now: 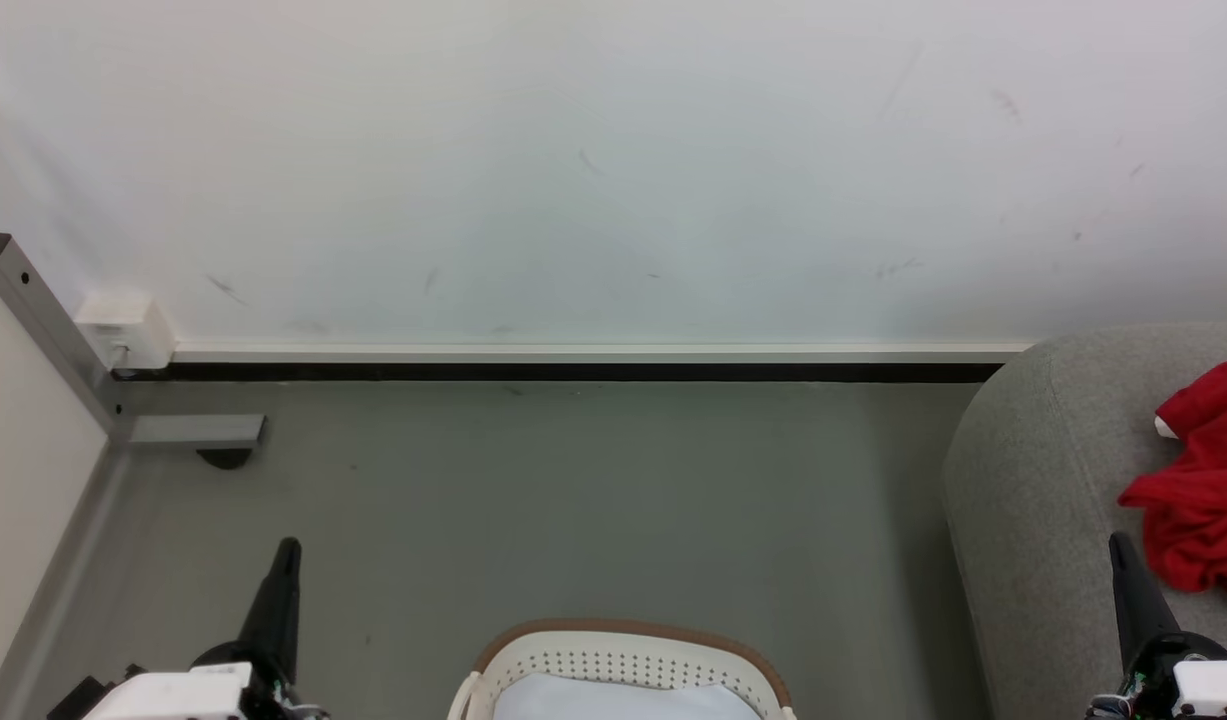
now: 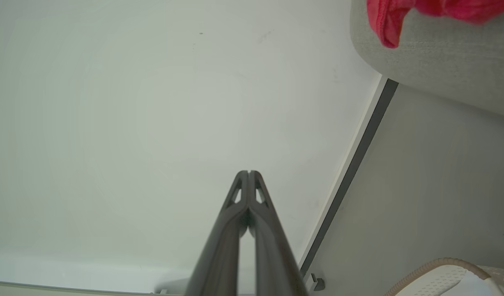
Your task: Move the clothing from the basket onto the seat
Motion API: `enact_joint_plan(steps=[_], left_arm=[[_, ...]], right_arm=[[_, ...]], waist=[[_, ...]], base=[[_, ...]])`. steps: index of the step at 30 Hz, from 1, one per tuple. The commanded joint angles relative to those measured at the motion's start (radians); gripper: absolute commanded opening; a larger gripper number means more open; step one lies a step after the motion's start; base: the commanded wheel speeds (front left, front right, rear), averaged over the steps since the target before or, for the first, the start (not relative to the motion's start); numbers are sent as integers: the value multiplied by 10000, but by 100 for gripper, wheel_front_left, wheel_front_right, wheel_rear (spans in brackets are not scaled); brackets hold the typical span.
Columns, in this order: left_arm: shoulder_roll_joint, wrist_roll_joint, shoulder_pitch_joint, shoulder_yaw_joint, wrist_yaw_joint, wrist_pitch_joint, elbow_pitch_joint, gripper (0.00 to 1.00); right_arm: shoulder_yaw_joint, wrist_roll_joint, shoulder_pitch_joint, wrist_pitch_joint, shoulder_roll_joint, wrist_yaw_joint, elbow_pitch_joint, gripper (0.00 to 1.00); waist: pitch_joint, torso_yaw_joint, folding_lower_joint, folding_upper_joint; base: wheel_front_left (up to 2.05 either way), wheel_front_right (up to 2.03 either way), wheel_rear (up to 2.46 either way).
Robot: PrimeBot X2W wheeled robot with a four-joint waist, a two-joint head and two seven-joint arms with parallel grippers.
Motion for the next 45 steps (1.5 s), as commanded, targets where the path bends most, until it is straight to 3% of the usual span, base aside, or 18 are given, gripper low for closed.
enact_joint_plan(steps=[1, 45], left_arm=[[77, -192, -130, 39, -63, 71, -29, 0], [77, -479, -128, 53, -77, 150, -32, 0]], right_arm=[[-63, 252, -174, 67, 27, -20, 7, 0], [-132, 437, -149, 141, 57, -21, 15, 0]], waist=[[5, 8, 0, 0], [19, 32, 0, 0]], base=[[0, 0, 0], [0, 0, 0]])
